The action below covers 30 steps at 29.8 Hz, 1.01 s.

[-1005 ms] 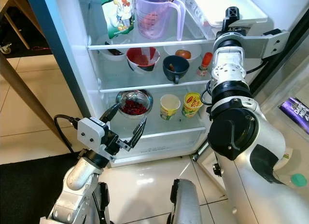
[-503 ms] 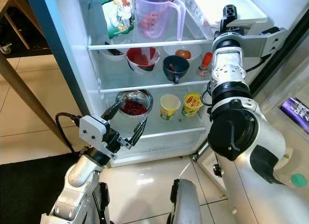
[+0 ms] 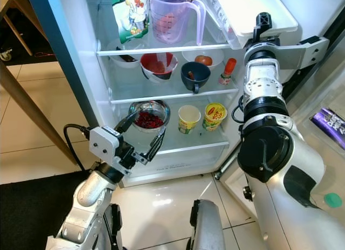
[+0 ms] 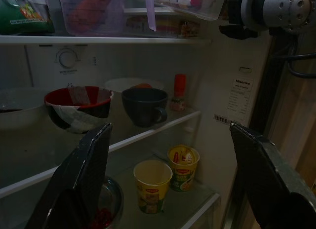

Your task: Restocking fridge

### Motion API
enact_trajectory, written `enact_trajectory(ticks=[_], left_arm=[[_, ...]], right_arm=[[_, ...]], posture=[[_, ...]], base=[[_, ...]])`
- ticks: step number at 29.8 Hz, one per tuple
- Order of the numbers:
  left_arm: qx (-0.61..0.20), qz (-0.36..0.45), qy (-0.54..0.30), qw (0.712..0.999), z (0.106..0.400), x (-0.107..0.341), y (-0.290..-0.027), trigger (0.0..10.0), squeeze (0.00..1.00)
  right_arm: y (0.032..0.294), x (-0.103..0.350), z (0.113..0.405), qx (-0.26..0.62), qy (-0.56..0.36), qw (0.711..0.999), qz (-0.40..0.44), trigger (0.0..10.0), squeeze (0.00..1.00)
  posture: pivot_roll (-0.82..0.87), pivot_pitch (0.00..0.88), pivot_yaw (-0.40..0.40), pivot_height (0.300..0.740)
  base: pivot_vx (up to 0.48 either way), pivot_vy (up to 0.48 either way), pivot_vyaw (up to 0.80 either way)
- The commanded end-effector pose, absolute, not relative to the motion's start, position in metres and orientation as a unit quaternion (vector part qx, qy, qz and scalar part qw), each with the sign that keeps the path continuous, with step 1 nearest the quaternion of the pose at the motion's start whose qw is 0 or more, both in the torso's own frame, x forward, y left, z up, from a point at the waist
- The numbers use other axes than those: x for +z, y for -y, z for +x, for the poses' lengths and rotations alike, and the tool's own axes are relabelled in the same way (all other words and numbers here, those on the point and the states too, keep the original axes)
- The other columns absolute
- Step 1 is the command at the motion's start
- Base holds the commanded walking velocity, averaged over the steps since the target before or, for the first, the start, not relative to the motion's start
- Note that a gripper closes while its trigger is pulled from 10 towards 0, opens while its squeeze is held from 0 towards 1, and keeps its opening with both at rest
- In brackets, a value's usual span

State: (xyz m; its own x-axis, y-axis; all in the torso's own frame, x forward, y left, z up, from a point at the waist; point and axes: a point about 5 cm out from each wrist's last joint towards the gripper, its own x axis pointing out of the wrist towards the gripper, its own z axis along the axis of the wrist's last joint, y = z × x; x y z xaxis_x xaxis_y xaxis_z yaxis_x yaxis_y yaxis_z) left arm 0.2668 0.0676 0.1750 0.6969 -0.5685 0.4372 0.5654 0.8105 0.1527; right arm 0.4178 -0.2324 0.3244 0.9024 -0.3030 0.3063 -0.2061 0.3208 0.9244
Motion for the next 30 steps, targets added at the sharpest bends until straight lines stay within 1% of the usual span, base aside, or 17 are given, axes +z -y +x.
enact_trajectory(ticks=[1, 11, 22, 30], left_arm=[[-0.317, 0.008, 0.233, 0.919, 0.2667, 0.1707, -0.0657, 10.0, 0.00], [-0.320, 0.007, 0.233, 0.918, 0.2675, 0.1709, -0.0652, 10.0, 0.00], [-0.324, 0.005, 0.236, 0.916, 0.2689, 0.1714, -0.0627, 10.0, 0.00], [-0.327, 0.003, 0.237, 0.915, 0.2696, 0.1712, -0.0608, 10.0, 0.00]], right_arm=[[0.2379, 0.3196, 0.4166, -0.037, 0.217, 0.790, 0.573, 10.0, 0.00], [0.2361, 0.3232, 0.4167, -0.024, 0.219, 0.787, 0.576, 10.0, 0.00], [0.2342, 0.3235, 0.4168, -0.012, 0.213, 0.792, 0.573, 10.0, 0.00], [0.2380, 0.3231, 0.4152, -0.002, 0.214, 0.796, 0.566, 10.0, 0.00]], posture=[[0.03, 0.214, -0.023, 0.556], [0.02, 0.211, -0.020, 0.556], [0.01, 0.211, -0.017, 0.556], [0.00, 0.208, -0.017, 0.556]], base=[[0.000, 0.000, 0.00], [0.000, 0.000, 0.00], [0.000, 0.000, 0.00], [0.000, 0.000, 0.00]])
